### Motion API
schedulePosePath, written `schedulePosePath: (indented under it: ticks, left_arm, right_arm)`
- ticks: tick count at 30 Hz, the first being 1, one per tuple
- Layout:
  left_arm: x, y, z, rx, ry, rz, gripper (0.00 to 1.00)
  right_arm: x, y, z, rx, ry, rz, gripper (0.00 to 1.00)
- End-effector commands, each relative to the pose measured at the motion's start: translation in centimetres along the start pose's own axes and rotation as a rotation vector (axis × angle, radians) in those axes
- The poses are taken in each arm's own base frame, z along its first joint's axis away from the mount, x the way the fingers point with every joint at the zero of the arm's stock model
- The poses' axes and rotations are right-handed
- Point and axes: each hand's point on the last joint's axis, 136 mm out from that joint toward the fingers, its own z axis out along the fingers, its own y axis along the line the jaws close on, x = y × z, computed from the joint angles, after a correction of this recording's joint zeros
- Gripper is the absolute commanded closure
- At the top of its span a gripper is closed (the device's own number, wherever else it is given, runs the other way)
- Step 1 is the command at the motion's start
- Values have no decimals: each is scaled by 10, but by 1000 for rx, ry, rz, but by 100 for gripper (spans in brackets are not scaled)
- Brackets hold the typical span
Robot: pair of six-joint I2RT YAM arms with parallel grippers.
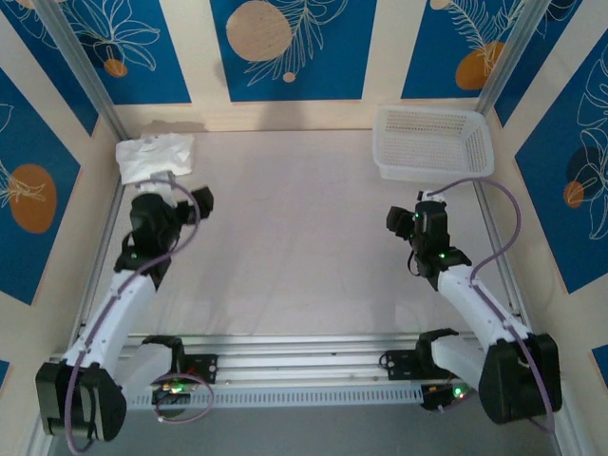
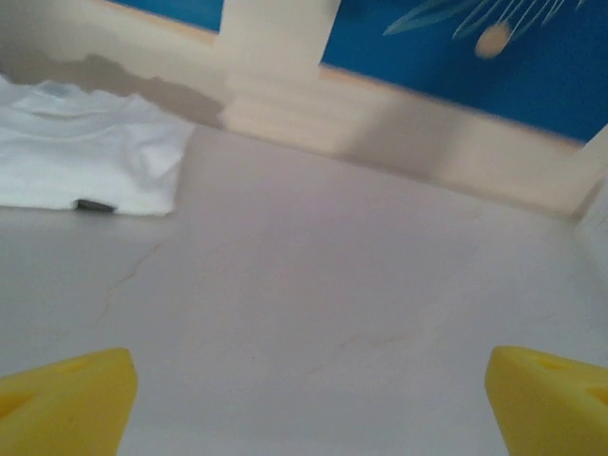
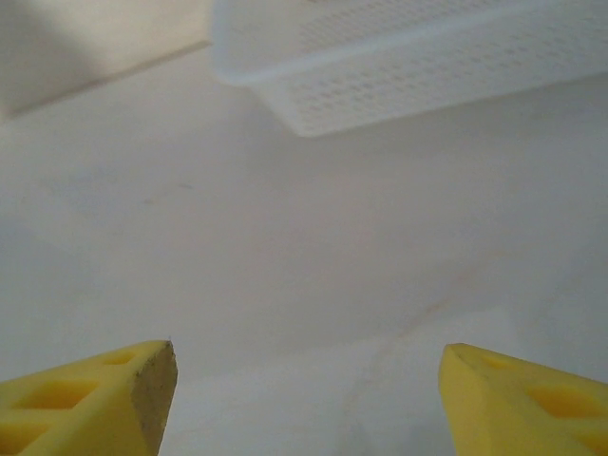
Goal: Fold the inside-out t-shirt
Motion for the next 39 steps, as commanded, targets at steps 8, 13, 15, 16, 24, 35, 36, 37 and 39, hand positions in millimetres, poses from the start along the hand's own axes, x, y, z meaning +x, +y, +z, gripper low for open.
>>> schedulePosePath:
  ticks: [8,13,15,16,24,35,36,37,39]
  left_arm:
    - [42,38,39,-136,-95,270,1]
    - [34,36,68,-52,-130,271,1]
    - [31,34,82,-9,-119,262,2]
    - [33,33,85,-3,-85,257,3]
    - [81,52,47,-99,26,291,1]
    - [104,43,89,5,37,335,1]
    - [106,43,89,4,35,335,1]
    - [107,43,88,0,49,336,1]
    - [106,44,88,-3,43,337,1]
  right_arm:
    - [7,-10,81,-18,-105,-180,12]
    - [16,-5,74,-200,-136,-148,1]
    - [12,-1,74,-186,-174,-174,1]
    - [16,-3,75,-177,-151,-173,1]
    - [15,-2,75,-167,-167,-180,1]
    - [15,-1,75,-169,-166,-181,1]
    - [15,-1,75,-170,-166,-181,1]
    - [14,-1,75,-170,-167,-181,1]
    - [14,-1,75,-169,-166,-183,1]
